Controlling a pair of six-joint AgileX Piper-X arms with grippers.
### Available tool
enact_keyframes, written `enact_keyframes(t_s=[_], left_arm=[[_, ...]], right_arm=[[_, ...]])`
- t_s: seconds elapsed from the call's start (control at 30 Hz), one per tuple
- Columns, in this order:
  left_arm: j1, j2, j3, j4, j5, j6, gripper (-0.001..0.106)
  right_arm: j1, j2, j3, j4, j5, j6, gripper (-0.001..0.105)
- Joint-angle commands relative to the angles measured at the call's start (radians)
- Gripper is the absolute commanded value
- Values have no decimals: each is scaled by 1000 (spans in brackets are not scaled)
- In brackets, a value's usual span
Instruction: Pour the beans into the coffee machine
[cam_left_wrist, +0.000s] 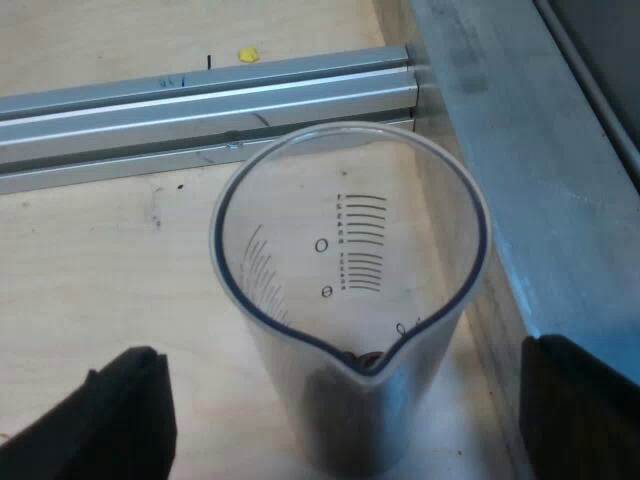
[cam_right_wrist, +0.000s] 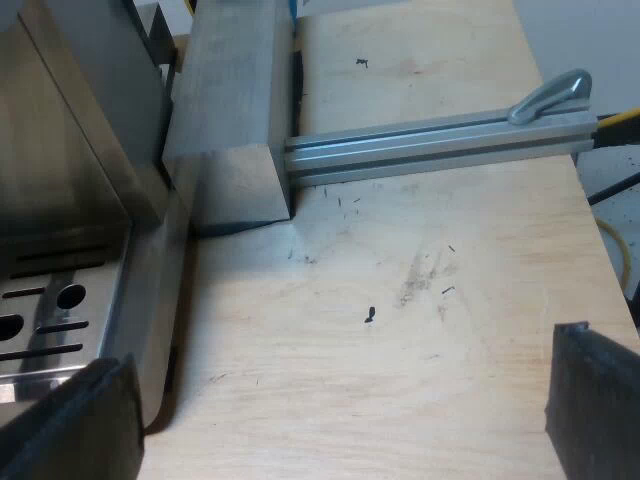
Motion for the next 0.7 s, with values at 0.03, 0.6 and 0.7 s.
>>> enact_keyframes(t_s=[0.03, 0.6, 0.7], left_arm=[[2, 3, 0, -22, 26, 2, 72], [2, 62, -15, -102, 54, 2, 72], [2, 62, -15, -102, 54, 2, 72]], right_arm=[[-1, -6, -12, 1, 0, -3, 82], [-1, -6, -12, 1, 0, -3, 82], [-1, -6, -12, 1, 0, -3, 82]])
